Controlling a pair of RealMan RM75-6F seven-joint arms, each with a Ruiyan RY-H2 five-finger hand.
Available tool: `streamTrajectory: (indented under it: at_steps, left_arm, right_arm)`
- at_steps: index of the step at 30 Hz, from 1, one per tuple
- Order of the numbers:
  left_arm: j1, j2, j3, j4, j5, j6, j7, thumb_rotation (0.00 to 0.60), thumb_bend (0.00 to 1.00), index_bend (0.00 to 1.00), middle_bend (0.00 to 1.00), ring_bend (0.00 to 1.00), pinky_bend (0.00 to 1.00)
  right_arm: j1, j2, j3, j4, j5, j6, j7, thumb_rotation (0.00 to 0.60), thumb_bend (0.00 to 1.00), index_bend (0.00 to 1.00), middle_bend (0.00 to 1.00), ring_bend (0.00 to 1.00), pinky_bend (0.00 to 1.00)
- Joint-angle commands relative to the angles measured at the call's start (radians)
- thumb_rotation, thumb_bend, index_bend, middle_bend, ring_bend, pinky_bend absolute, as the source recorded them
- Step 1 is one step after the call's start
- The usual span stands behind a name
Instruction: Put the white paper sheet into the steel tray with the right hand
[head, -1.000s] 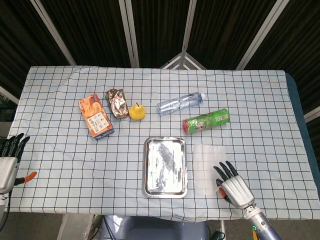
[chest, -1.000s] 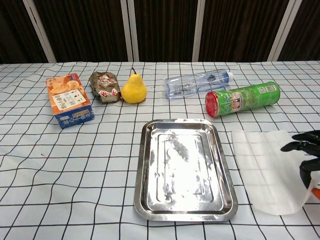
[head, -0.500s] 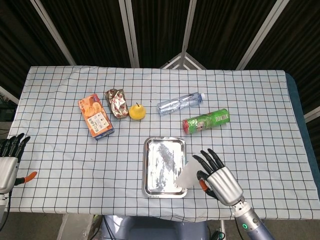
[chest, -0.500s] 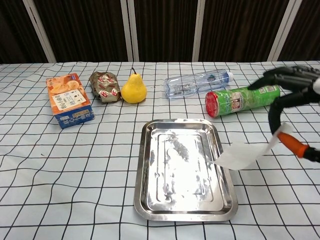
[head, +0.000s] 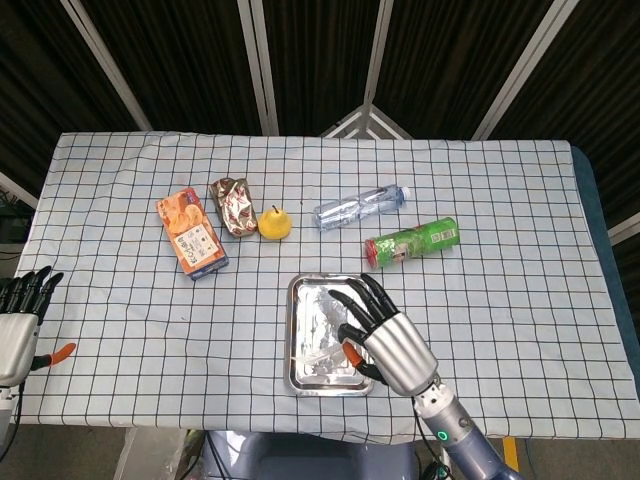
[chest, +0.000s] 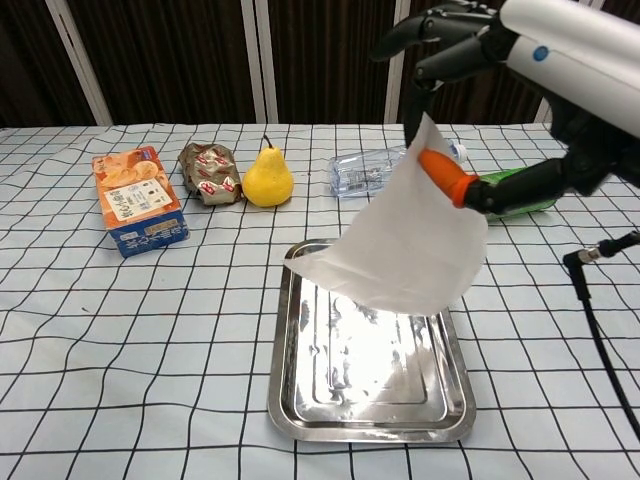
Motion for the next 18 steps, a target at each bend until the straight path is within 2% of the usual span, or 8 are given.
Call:
streamTrajectory:
  at_steps: [1, 5, 8, 14, 18]
  left_arm:
    - [0.0, 0.0, 0.0, 0.001, 0.0, -0.001, -0.003, 0.6, 0.06, 0.0, 0.0, 0.0, 0.0]
    - [-0.001, 0.001, 0.001, 0.003, 0.002, -0.001, -0.007, 0.6, 0.07, 0.0, 0.0, 0.0, 0.0]
    - [-0.001, 0.001, 0.001, 0.004, 0.003, -0.001, -0.01, 0.6, 0.07, 0.0, 0.0, 0.0, 0.0]
    - [-0.001, 0.001, 0.003, 0.005, 0.007, 0.0, -0.013, 0.6, 0.06, 0.0, 0.0, 0.0, 0.0]
    - [-0.001, 0.0, 0.003, 0.005, 0.009, 0.002, -0.01, 0.6, 0.06, 0.0, 0.0, 0.0, 0.0]
  right_arm:
    - [0.021, -0.043, 0.022, 0.006, 0.018, -0.013, -0.034, 0.6, 0.58, 0.6, 0.18, 0.0, 0.0]
    - [0.029, -0.082, 0.031, 0.017, 0.039, -0.012, -0.063, 0.6, 0.58, 0.6, 0.18, 0.0, 0.0]
    - [0.025, -0.096, 0.017, 0.03, 0.053, -0.014, -0.081, 0.6, 0.58, 0.6, 0.18, 0.0, 0.0]
    - [-0.01, -0.108, -0.061, 0.107, 0.073, -0.007, -0.065, 0.6, 0.58, 0.6, 0.18, 0.0, 0.0]
    - [-0.029, -0.123, -0.118, 0.204, 0.09, -0.025, -0.049, 0.6, 0.58, 0.6, 0.18, 0.0, 0.0]
